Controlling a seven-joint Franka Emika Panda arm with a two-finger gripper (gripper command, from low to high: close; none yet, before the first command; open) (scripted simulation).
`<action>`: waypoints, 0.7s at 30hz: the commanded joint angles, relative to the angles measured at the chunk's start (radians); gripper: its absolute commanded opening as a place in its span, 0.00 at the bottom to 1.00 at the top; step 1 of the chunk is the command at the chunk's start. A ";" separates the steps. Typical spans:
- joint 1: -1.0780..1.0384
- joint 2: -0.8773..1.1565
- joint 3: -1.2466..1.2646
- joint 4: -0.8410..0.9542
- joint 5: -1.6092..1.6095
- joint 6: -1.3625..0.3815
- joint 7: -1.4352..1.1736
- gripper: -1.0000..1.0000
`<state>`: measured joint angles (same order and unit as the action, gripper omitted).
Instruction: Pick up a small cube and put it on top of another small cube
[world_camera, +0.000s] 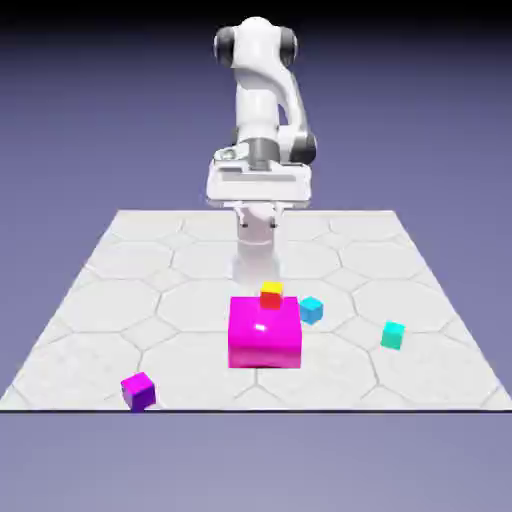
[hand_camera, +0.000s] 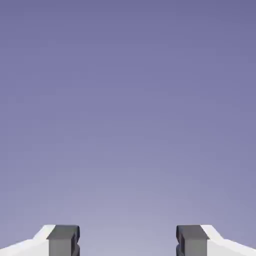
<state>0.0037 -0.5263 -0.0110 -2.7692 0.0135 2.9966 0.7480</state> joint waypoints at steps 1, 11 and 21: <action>-0.007 0.036 -0.009 0.034 0.011 -0.034 0.006 0.50; -0.075 0.399 -0.100 0.372 0.123 -0.368 0.063 0.50; -0.144 0.761 -0.192 0.710 0.235 -0.703 0.121 0.50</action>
<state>-0.1402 0.2348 -0.2028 -2.0595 0.2482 2.2936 0.8690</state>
